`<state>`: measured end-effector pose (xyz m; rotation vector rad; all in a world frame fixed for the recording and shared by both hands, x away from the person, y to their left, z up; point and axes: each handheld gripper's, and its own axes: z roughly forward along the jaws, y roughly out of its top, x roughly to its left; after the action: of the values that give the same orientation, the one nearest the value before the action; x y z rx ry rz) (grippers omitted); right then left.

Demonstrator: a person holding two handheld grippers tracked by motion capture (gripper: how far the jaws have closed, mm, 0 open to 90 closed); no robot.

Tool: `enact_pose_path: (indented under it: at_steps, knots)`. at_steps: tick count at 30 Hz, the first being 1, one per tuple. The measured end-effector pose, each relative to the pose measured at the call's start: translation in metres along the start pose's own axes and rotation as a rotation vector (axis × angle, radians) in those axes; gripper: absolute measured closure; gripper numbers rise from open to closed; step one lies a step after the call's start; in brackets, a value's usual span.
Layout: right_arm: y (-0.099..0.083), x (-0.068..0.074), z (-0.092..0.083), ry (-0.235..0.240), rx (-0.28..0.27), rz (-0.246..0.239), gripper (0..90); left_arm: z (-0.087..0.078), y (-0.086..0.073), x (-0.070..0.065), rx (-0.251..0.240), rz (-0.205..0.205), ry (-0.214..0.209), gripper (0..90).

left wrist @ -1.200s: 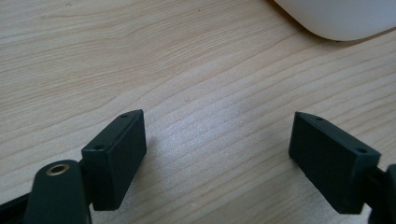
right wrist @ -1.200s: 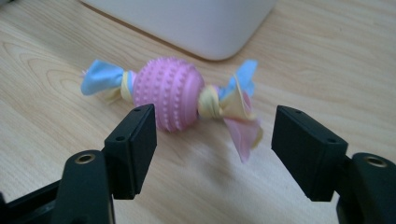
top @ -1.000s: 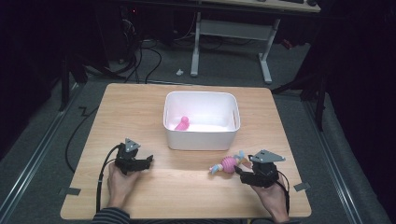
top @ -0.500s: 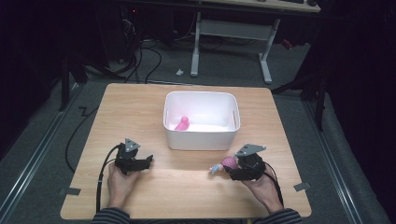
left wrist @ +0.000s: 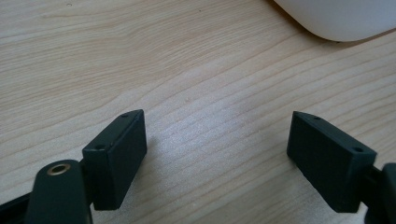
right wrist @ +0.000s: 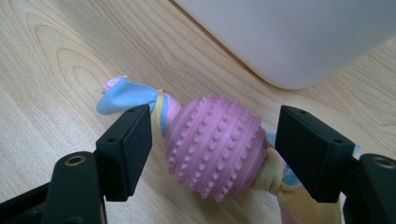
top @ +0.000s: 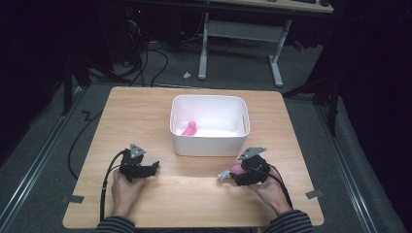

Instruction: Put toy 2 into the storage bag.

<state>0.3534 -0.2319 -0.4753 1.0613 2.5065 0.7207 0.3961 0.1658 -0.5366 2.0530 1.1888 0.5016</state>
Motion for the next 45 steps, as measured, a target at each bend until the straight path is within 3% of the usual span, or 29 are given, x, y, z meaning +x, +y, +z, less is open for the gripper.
enact_pose_path:
  at_steps: [12,23,28,45]
  knots:
    - [0.0,0.001,0.011,-0.017,0.051,-0.042,31.5,0.0,0.0,0.0,0.001,-0.005,0.003,20.0]
    - [-0.002,0.004,0.011,-0.028,0.031,-0.062,33.9,0.0,0.0,0.0,0.001,-0.006,0.002,20.0]
    - [-0.002,0.001,0.0,-0.033,-0.023,-0.029,34.1,0.0,0.0,0.0,0.0,-0.006,0.002,20.0]
    - [-0.009,-0.013,-0.032,-0.032,-0.089,0.051,34.3,0.0,0.0,0.0,0.0,-0.007,0.002,20.0]
